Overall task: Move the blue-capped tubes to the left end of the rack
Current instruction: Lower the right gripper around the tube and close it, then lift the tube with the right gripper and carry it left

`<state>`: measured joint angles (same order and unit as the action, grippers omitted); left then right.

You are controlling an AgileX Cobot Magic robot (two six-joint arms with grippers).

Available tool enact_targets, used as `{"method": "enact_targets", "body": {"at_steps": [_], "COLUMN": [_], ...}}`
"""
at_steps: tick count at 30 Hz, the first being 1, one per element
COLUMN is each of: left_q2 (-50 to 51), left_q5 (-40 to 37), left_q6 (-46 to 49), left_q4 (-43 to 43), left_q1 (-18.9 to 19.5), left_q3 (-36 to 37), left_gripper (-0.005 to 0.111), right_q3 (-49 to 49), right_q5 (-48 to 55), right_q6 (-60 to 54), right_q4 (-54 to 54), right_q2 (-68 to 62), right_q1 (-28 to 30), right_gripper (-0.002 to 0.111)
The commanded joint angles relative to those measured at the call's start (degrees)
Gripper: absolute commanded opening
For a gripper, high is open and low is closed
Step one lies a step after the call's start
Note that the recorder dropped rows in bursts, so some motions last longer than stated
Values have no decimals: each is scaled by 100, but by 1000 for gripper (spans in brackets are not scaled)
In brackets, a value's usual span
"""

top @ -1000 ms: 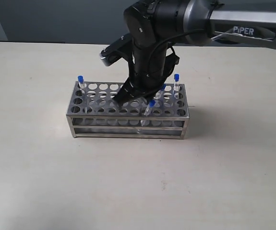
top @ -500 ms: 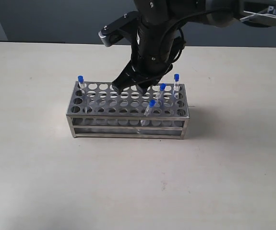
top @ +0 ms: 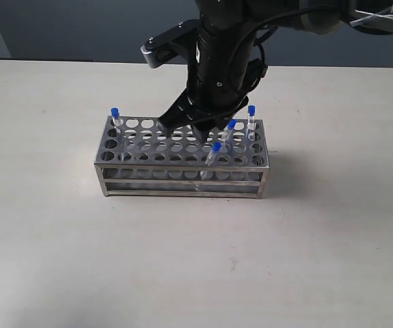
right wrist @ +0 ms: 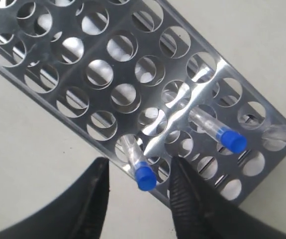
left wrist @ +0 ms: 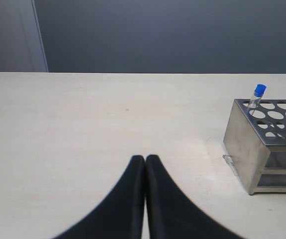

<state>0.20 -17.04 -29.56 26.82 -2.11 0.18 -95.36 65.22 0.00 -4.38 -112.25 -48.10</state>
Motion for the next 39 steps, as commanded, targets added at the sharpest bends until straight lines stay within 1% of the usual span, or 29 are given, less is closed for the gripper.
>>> {"method": "enact_targets", "body": {"at_steps": [1,5,8,12,16,19,25,26,27,28,29,35,39], "left_q2": [-20,-20,-20,-20,-20,-20,-20,-20,-20,-20,-20,-20,-20], "left_q5": [37,37,37,37,27,27,27,27,27,27,27,27,27], "left_q6": [-3,-3,-3,-3,-3,-3,-3,-3,-3,-3,-3,-3,-3], "left_q4": [-7,-7,-7,-7,-22,-22,-22,-22,-22,-22,-22,-22,-22], "left_q1": [-29,-29,-29,-29,-29,-29,-29,-29,-29,-29,-29,-29,-29], "left_q3": [-18,-18,-18,-18,-18,-18,-18,-18,-18,-18,-18,-18,-18], "left_gripper": [1,1,1,1,1,1,1,1,1,1,1,1,1], "right_q3": [45,134,276,500,506,506,520,520,520,520,520,520,494], "right_q5": [48,23,-80,-294,-561,-469,-439,-414,-400,-400,-390,-301,-285], "right_q6": [0,-51,-178,-195,-195,-195,-185,-185,-185,-195,-195,-284,-297], "right_q4": [32,350,592,644,657,951,871,857,857,857,857,857,780], "right_q2": [57,57,57,57,43,-93,-231,-231,-231,-231,-231,-163,133], "right_q1": [228,399,410,410,410,410,410,410,410,410,410,410,410], "right_gripper": [39,39,39,39,39,39,39,34,23,9,-1,0,0]}}
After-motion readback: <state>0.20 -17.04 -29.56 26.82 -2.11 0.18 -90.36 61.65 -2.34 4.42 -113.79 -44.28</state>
